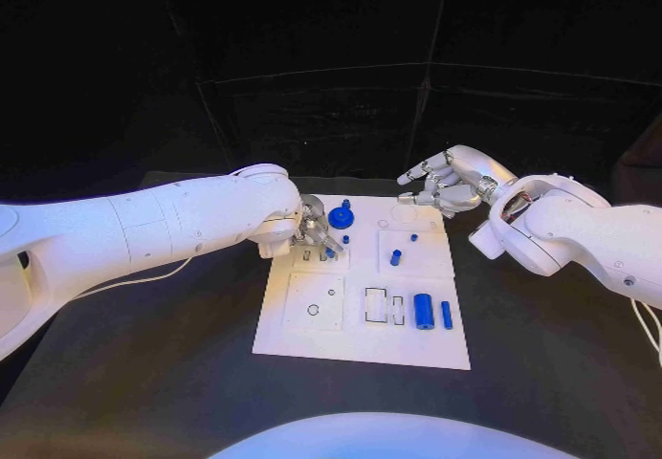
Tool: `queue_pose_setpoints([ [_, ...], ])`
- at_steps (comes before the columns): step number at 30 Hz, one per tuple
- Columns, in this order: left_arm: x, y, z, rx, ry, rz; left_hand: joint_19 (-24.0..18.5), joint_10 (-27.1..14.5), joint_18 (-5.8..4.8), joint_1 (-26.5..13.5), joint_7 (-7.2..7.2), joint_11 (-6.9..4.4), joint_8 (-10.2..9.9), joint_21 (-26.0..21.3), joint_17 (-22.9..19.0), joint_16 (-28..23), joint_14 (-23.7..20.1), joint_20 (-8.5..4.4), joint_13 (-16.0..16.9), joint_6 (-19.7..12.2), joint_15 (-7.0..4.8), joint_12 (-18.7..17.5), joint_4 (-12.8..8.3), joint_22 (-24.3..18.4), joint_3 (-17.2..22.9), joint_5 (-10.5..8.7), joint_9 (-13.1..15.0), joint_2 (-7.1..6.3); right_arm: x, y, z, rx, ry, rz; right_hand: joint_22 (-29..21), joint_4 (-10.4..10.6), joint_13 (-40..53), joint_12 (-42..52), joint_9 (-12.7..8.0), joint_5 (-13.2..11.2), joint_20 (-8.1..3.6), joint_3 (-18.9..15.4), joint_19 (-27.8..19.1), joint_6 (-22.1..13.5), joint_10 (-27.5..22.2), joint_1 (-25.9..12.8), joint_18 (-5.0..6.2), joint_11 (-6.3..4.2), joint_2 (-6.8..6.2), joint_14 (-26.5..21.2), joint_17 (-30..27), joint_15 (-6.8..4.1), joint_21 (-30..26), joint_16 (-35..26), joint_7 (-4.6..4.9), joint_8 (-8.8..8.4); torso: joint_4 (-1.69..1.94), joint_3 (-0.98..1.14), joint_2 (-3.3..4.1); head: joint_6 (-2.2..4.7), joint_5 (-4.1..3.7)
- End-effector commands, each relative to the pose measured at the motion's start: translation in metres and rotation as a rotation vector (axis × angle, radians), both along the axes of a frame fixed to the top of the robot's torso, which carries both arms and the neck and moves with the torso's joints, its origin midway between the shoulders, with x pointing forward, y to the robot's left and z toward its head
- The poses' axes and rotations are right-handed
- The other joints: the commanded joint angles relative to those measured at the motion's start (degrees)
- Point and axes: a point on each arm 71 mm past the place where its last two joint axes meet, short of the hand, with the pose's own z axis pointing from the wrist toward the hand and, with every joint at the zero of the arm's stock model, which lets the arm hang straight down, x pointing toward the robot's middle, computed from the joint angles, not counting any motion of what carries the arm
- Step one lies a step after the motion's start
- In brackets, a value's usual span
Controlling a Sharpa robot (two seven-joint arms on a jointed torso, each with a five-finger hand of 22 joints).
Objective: Assemble the parts on the task board
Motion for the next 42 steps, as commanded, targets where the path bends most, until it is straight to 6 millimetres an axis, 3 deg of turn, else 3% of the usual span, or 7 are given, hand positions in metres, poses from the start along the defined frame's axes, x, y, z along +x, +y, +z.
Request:
queue_pose_setpoints([
  [1, 0.0, 0.003, 0.001, -0.069, 0.008, 0.036, -0.3, 0.0, -0.82, 2.0, -0.43, -0.32, 0.4, -0.2, 15.1, 0.2, 6.1, -0.33, -0.2, -0.2, -0.42, -0.3, -2.4, -0.2, 3.7, -0.06, 1.0, 1.42, 0.001, 0.001, 0.001, -0.02, -0.017, 0.014, 0.0, 0.0, 0.1, 0.2, 0.0, 0.3, 0.07, -0.4, -0.2, -0.3, -0.3, 0.4, 1.16, -0.04, 0.13, 0.2, 0.1, -0.02, -0.2, 0.0, -0.08, -0.03, 0.0, 0.01, -0.01, -0.08, 0.07],
  [7, -0.001, 0.014, 0.002, -0.085, -0.004, 0.078, -0.3, 0.1, -0.82, 0.4, -0.44, -0.33, 0.9, -0.2, 15.1, 0.2, 6.1, -0.36, -0.1, -0.4, -0.43, -0.2, -2.8, -0.1, 7.6, -0.07, 1.8, -0.12, 0.002, 0.001, 0.001, -0.022, -0.017, 0.013, 0.0, 0.0, 0.1, 0.2, 0.0, 0.3, 0.07, -0.5, -0.2, -0.3, -0.3, 0.4, 1.16, -0.05, 0.13, 0.2, 0.1, -0.02, -0.2, -0.1, -0.08, -0.02, 0.17, 0.1, -0.04, 0.0, 0.1],
  [12, -0.002, 0.018, 0.003, -0.093, -0.02, 0.096, -0.2, 0.2, -0.83, -1.3, -0.47, -0.34, 1.2, -0.2, 15.1, 0.2, 6.1, -0.38, 0.0, -0.5, -0.45, -0.2, -3.0, 0.1, 11.5, -0.08, 2.4, -1.66, 0.002, 0.001, 0.0, -0.023, -0.017, 0.013, -0.1, 0.0, 0.1, 0.2, 0.0, 0.3, 0.07, -0.5, -0.2, -0.2, -0.3, 0.4, 1.17, -0.05, 0.14, 0.2, 0.1, -0.02, -0.3, -0.1, -0.09, 0.01, 0.3, 0.05, -0.03, 0.0, 0.19],
  [24, -0.009, 0.018, 0.0, -0.069, -0.065, 0.072, -0.1, 0.3, -0.88, -5.4, -0.46, -0.37, 1.9, -0.1, 15.1, 0.2, 6.1, -0.37, -0.2, -0.7, -0.45, -0.2, -3.7, 0.5, 21.4, -0.11, 3.8, -5.61, 0.002, 0.001, 0.0, -0.024, -0.015, 0.013, -0.1, 0.0, 0.1, 0.2, 0.0, 0.3, 0.07, -0.5, -0.2, -0.2, -0.3, 0.4, 1.17, -0.05, 0.14, 0.2, 0.1, -0.02, -0.3, -0.1, -0.09, 0.01, 0.13, 0.07, 0.02, -0.18, 0.67],
  [30, -0.011, 0.016, -0.003, -0.049, -0.071, 0.048, -0.2, 0.3, -0.87, -6.1, -0.45, -0.35, 2.0, -0.1, 15.1, 0.2, 6.1, -0.36, -0.4, -0.7, -0.42, -0.3, -4.0, 0.5, 23.4, -0.12, 4.0, -6.43, 0.003, 0.002, 0.0, -0.025, -0.014, 0.016, -0.1, 0.0, 0.1, 0.2, 0.0, 0.3, 0.07, -0.5, -0.2, -0.2, -0.3, 0.4, 1.17, -0.05, 0.14, 0.2, 0.1, -0.02, -0.3, -0.1, -0.09, 0.01, -0.08, 0.01, 0.07, -0.35, 0.78],
  [42, -0.012, 0.018, -0.005, 0.005, -0.086, 0.009, -0.1, 0.3, -0.88, -7.7, -0.37, -0.28, 2.3, -0.2, 15.1, 0.2, 6.1, -0.26, -0.6, -0.8, -0.34, -0.5, -5.2, 0.7, 29.1, -0.11, 4.6, -8.55, 0.003, 0.002, 0.0, -0.025, -0.013, 0.017, -0.1, 0.1, 0.0, 0.2, 0.1, 0.4, 0.07, -0.6, -0.2, -0.2, -0.3, 0.3, 1.17, -0.05, 0.11, 0.2, 0.1, -0.02, -0.3, -0.1, -0.1, 0.06, -0.01, 0.05, 0.05, -0.56, 0.74],
])
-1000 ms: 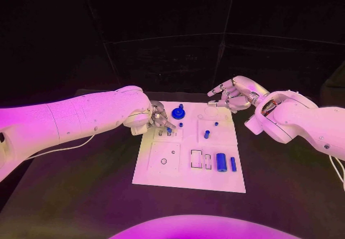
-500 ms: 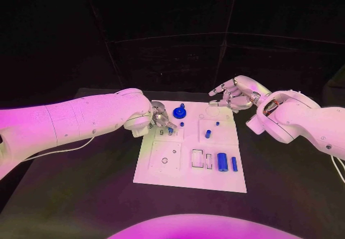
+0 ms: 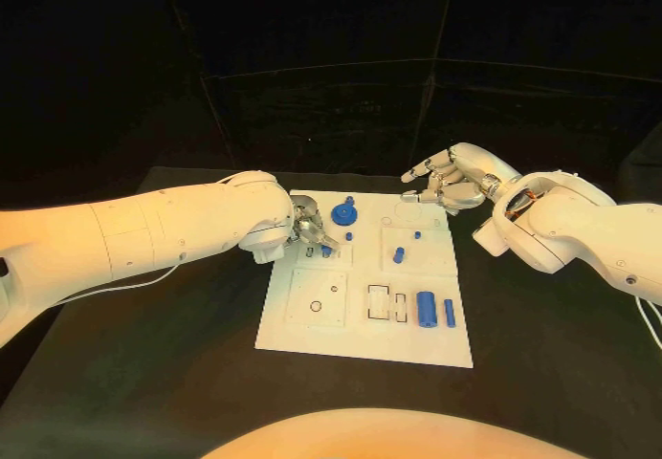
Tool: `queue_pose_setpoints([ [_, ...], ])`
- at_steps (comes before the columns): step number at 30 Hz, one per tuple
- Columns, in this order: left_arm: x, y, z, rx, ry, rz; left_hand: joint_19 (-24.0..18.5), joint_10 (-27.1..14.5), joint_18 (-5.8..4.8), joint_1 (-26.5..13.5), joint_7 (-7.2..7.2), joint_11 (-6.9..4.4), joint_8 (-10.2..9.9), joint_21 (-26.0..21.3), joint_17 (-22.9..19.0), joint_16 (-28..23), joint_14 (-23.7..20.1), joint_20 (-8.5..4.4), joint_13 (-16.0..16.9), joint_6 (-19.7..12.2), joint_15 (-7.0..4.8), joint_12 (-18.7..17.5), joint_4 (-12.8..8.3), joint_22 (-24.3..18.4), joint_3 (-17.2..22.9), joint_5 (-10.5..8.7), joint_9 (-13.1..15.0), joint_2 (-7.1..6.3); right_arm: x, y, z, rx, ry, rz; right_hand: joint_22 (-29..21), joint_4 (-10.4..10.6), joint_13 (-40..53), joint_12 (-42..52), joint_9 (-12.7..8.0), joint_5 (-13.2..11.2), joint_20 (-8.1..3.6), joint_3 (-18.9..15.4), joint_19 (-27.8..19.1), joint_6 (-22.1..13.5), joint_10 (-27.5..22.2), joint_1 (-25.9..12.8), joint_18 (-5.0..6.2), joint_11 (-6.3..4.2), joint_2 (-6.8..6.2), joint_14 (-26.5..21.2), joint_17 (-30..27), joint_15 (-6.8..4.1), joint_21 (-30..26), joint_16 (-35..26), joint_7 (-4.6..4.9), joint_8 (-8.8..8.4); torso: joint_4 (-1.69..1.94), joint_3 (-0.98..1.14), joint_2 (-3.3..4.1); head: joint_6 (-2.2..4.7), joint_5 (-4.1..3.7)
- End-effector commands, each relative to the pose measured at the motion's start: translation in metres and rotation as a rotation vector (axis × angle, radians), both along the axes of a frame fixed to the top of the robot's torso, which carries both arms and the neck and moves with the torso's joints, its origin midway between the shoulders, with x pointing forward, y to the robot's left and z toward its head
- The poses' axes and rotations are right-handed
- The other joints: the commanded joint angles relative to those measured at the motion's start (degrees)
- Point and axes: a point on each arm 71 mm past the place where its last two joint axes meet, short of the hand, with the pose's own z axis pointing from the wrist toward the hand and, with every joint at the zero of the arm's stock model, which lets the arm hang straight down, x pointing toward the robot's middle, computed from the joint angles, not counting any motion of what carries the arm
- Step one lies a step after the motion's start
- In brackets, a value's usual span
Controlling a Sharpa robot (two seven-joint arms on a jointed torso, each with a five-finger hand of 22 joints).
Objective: Assemble the parts on the task board
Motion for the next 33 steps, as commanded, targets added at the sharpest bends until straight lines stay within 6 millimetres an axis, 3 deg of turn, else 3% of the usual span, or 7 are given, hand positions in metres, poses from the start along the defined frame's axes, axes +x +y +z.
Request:
queue_pose_setpoints([
  [1, -0.0003, -0.0005, 0.0009, 0.033, -0.018, -0.034, 0.0, 0.0, -0.88, -0.1, -0.2, 0.04, 0.3, -0.2, 15.1, 0.2, 6.1, -0.06, -0.1, -0.2, -0.34, -0.2, -7.6, 0.0, 8.3, 0.33, 0.1, -0.76, 0.0, 0.0016, 0.0011, -0.002, -0.002, 0.011, -0.1, -0.1, 0.0, 0.2, 0.1, 0.4, 0.06, -0.4, -0.2, -0.2, -0.3, 0.3, 1.17, -0.05, 0.1, 0.2, 0.0, -0.02, -0.3, -0.1, -0.1, 0.06, 0.01, 0.0, -0.01, -0.07, -0.01],
  [14, -0.0028, 0.003, -0.0005, 0.055, 0.004, -0.049, 0.1, 0.1, -0.91, -0.9, -0.18, 0.06, 0.4, -0.2, 15.1, 0.2, 6.1, -0.01, 0.1, -0.1, -0.3, 0.0, -8.2, 0.2, 10.4, 0.33, 0.3, -1.51, 0.0004, 0.0021, 0.0006, -0.004, 0.003, 0.012, -0.1, 0.0, 0.1, 0.3, 0.1, 0.4, 0.06, -0.5, -0.2, -0.2, -0.2, 0.2, 1.17, -0.05, 0.12, 0.3, 0.2, -0.02, -0.4, -0.1, -0.09, 0.12, 0.02, 0.01, 0.01, -0.12, 0.11],
  [33, -0.0018, 0.0005, -0.0021, 0.059, 0.008, -0.052, 0.1, 0.2, -0.9, -1.1, -0.16, 0.07, 0.4, -0.2, 15.1, 0.2, 6.1, 0.01, 0.1, 0.0, -0.28, 0.0, -8.3, 0.1, 10.7, 0.33, 0.4, -1.61, 0.001, 0.0027, -0.0002, 0.011, 0.02, 0.01, -0.1, 0.0, 0.1, 0.3, 0.1, 0.4, 0.06, -0.5, -0.2, -0.2, -0.2, 0.2, 1.17, -0.05, 0.12, 0.3, 0.2, -0.02, -0.4, -0.1, -0.09, 0.12, 0.01, 0.07, 0.0, -0.18, 0.05],
])
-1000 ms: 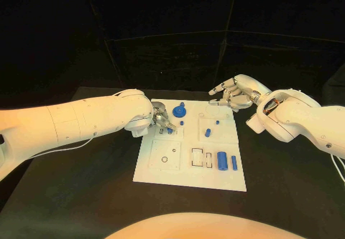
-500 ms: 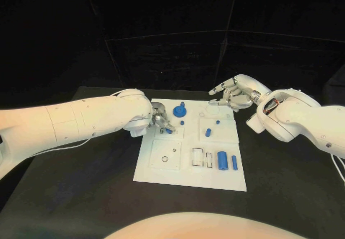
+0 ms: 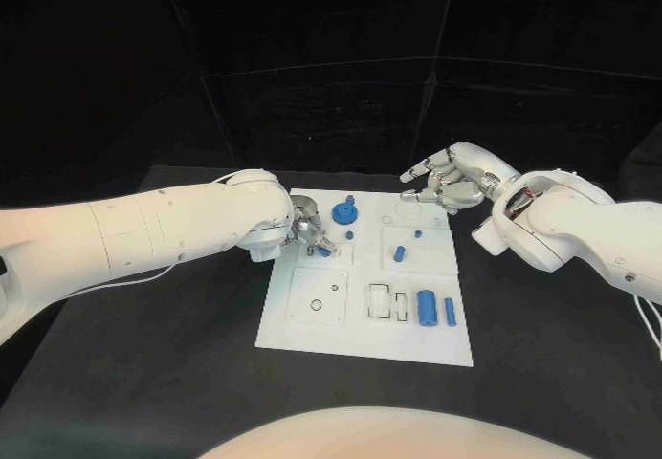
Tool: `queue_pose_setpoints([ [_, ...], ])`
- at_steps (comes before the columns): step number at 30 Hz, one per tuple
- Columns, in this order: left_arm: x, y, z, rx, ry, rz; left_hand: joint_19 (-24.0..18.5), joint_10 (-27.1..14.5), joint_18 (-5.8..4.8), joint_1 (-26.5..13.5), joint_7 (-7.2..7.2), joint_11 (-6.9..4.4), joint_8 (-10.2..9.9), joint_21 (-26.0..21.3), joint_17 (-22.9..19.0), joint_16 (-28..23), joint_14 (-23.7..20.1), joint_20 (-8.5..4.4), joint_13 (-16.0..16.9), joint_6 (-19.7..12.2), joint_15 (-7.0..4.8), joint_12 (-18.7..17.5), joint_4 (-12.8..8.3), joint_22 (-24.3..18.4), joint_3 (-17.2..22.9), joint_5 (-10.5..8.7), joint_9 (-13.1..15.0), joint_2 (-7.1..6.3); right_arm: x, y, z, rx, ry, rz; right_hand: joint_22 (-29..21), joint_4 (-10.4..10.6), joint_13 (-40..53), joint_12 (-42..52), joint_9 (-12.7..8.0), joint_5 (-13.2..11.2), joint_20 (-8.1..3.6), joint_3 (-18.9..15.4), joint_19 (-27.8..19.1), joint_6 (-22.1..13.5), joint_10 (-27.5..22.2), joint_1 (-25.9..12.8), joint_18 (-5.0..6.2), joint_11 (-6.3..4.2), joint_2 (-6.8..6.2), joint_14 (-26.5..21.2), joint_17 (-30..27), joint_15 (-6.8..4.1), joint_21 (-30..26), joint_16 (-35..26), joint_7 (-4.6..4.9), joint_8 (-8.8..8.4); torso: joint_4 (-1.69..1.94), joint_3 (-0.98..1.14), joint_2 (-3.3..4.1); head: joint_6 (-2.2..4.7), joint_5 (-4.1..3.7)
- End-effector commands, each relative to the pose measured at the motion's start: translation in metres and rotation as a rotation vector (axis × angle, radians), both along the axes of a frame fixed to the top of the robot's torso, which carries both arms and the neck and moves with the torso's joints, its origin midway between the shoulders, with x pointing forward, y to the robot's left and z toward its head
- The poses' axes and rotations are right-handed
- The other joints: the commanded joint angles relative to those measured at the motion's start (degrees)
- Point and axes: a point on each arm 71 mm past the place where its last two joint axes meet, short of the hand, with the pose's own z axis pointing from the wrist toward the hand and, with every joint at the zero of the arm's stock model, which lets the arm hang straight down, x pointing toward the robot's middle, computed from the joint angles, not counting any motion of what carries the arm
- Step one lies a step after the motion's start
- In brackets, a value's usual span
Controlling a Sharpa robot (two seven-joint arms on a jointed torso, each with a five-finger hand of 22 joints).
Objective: Assemble the parts on the task board
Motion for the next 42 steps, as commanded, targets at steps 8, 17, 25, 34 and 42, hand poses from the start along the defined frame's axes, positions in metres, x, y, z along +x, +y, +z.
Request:
queue_pose_setpoints([
  [8, -0.0004, -0.0016, -0.0011, -0.001, -0.012, 0.0, 0.1, 0.2, -0.9, 0.4, -0.48, 0.05, 0.4, -0.2, 15.1, 0.2, 6.1, 0.01, 0.0, 0.1, -0.27, 0.0, -6.5, 0.1, 7.3, 0.17, 0.0, 0.09, 0.0, 0.0011, 0.0011, 0.008, 0.004, 0.006, -0.1, -0.1, 0.1, 0.3, 0.1, 0.4, 0.06, -0.3, -0.2, -0.2, -0.2, 0.2, 1.17, -0.05, 0.12, 0.3, 0.1, -0.03, -0.4, -0.1, -0.09, 0.12, -0.05, 0.0, 0.01, 0.0, -0.05],
  [17, -0.0056, 0.0023, 0.0002, -0.021, -0.031, 0.014, 0.1, 0.3, -0.91, 0.3, -0.52, 0.02, 0.5, -0.1, 15.1, 0.2, 6.1, 0.02, 0.1, 0.2, -0.27, 0.1, -6.6, 0.1, 7.8, 0.17, 0.0, 0.04, 0.0001, 0.0004, 0.0011, 0.008, 0.003, 0.005, -0.1, -0.1, 0.1, 0.3, 0.1, 0.4, 0.06, -0.3, -0.2, -0.2, -0.2, 0.2, 1.17, -0.05, 0.12, 0.3, 0.1, -0.03, -0.4, -0.1, -0.09, 0.12, 0.09, -0.04, 0.0, -0.13, -0.22],
  [25, -0.0096, 0.0053, 0.002, -0.036, -0.057, 0.027, 0.1, 0.4, -0.91, 0.1, -0.54, 0.0, 0.6, -0.1, 15.1, 0.2, 6.1, 0.01, 0.0, 0.2, -0.3, 0.0, -6.8, 0.2, 8.3, 0.18, 0.1, -0.04, 0.0006, 0.0, 0.001, 0.007, 0.003, 0.005, -0.1, -0.1, 0.1, 0.3, 0.1, 0.4, 0.06, -0.3, -0.2, -0.2, -0.2, 0.2, 1.17, -0.05, 0.12, 0.3, 0.1, -0.03, -0.4, -0.1, -0.09, 0.12, 0.04, -0.01, 0.0, -0.32, -0.08],
  [34, -0.0091, 0.0072, 0.0036, -0.051, -0.095, 0.041, 0.3, 0.5, -0.96, 0.0, -0.56, -0.03, 0.6, 0.0, 15.1, 0.2, 6.1, 0.0, 0.2, 0.2, -0.32, 0.1, -7.0, 0.4, 8.8, 0.18, 0.2, -0.23, 0.001, 0.0002, 0.0008, 0.007, 0.004, 0.005, -0.1, -0.1, 0.1, 0.3, 0.1, 0.4, 0.06, -0.3, -0.2, -0.2, -0.2, 0.2, 1.17, -0.05, 0.12, 0.3, 0.1, -0.03, -0.4, -0.1, -0.09, 0.12, 0.06, -0.01, 0.02, -0.4, 0.01],
  [42, -0.0074, 0.0071, 0.0016, -0.037, -0.109, 0.037, 0.3, 0.5, -0.96, 0.0, -0.56, -0.03, 0.6, 0.0, 15.1, 0.2, 6.1, 0.0, 0.2, 0.2, -0.32, 0.1, -7.0, 0.4, 8.8, 0.18, 0.2, -0.23, 0.0012, 0.0005, 0.0007, 0.006, 0.004, 0.005, -0.1, -0.1, 0.1, 0.3, 0.1, 0.4, 0.06, -0.3, -0.2, -0.2, -0.2, 0.2, 1.17, -0.05, 0.12, 0.3, 0.1, -0.03, -0.4, -0.1, -0.09, 0.12, -0.07, 0.03, 0.02, -0.5, 0.04],
])
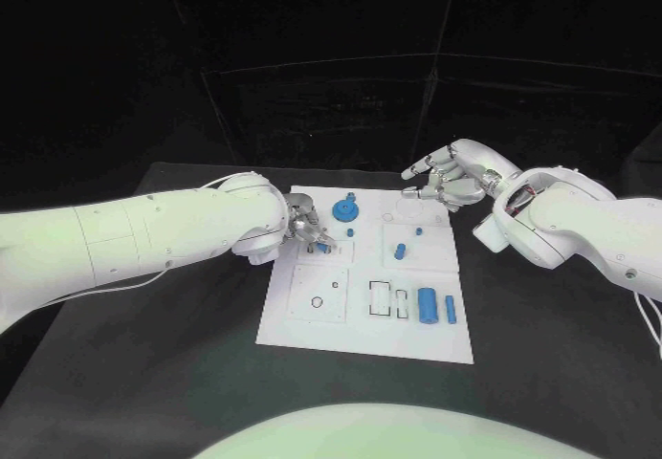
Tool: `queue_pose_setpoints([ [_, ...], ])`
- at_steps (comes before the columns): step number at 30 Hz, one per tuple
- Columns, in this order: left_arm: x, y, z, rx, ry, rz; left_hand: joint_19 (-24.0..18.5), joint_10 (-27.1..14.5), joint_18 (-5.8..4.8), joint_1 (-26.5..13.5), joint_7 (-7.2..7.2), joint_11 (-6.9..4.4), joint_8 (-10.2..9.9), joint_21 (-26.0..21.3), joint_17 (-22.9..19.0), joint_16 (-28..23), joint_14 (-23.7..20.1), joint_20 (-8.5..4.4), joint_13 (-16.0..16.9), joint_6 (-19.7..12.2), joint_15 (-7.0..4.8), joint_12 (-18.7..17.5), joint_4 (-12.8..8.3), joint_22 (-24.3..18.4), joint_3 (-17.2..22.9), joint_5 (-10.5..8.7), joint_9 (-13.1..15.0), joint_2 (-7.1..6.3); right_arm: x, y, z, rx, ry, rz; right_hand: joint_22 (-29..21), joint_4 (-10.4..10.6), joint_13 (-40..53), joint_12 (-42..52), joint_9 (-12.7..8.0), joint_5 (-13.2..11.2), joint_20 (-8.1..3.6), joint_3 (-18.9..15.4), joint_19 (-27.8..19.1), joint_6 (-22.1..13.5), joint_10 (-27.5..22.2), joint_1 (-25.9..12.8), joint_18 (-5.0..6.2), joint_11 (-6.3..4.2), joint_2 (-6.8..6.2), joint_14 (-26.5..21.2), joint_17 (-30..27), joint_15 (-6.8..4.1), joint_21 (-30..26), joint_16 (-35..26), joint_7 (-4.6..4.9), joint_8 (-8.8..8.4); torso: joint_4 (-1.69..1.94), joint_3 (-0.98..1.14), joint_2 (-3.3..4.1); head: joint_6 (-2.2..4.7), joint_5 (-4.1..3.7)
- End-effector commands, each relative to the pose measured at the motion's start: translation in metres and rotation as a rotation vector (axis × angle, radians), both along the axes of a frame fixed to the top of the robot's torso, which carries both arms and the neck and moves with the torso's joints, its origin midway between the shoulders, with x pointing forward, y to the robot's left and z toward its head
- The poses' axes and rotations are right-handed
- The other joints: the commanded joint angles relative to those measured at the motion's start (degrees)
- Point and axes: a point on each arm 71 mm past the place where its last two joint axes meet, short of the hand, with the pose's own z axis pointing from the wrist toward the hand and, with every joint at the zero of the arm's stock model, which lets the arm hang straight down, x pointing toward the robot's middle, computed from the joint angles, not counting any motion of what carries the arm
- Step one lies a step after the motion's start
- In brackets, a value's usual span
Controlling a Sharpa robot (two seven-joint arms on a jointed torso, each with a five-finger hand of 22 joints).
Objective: Assemble the parts on the task board
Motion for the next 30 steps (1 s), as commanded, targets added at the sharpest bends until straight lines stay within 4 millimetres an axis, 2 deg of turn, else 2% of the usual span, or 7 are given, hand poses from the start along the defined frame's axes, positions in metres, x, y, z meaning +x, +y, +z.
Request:
queue_pose_setpoints([
  [1, 0.0018, -0.0013, 0.0011, 0.0, -0.034, -0.006, 0.3, 0.5, -0.96, 0.3, -0.49, -0.01, 0.2, 0.0, 15.1, 0.2, 6.1, 0.0, 0.1, -0.1, -0.32, 0.1, -7.3, 0.1, 7.5, 0.16, 0.0, -0.09, 0.0, 0.0011, 0.0012, 0.003, -0.001, 0.008, -0.1, -0.1, 0.1, 0.3, 0.1, 0.4, 0.06, -0.3, -0.2, -0.2, -0.2, 0.2, 1.17, -0.05, 0.12, 0.3, 0.1, -0.03, -0.4, -0.1, -0.09, 0.12, -0.1, 0.01, 0.01, -0.05, -0.09],
  [15, 0.0003, -0.0072, -0.0052, 0.005, -0.02, -0.02, 0.3, 0.5, -0.96, 0.3, -0.49, -0.01, 0.2, 0.0, 15.1, 0.2, 6.1, 0.0, 0.1, -0.1, -0.32, 0.1, -7.3, 0.1, 7.5, 0.16, 0.0, -0.09, 0.0007, 0.0016, 0.0008, 0.002, 0.002, 0.01, -0.1, 0.1, 0.1, 0.5, 0.1, 0.4, 0.06, -0.5, -0.1, -0.2, -0.1, 0.1, 1.16, -0.06, 0.21, 0.3, 0.2, -0.03, -0.5, -0.1, -0.11, 0.2, -0.01, 0.02, 0.0, -0.25, -0.3],
  [30, -0.0009, -0.0041, -0.0084, 0.035, 0.02, -0.032, 0.2, 0.5, -0.94, 0.1, -0.5, -0.02, 0.3, 0.0, 15.1, 0.2, 6.1, -0.01, -0.1, -0.1, -0.33, 0.1, -7.5, 0.0, 8.1, 0.16, 0.1, -0.31, 0.0013, 0.0017, 0.0004, 0.0, 0.004, 0.01, -0.1, 0.1, 0.1, 0.5, 0.1, 0.4, 0.06, -0.5, -0.1, -0.2, -0.1, 0.1, 1.16, -0.06, 0.21, 0.3, 0.2, -0.03, -0.5, -0.1, -0.11, 0.2, -0.07, 0.02, 0.0, -0.26, -0.49],
])
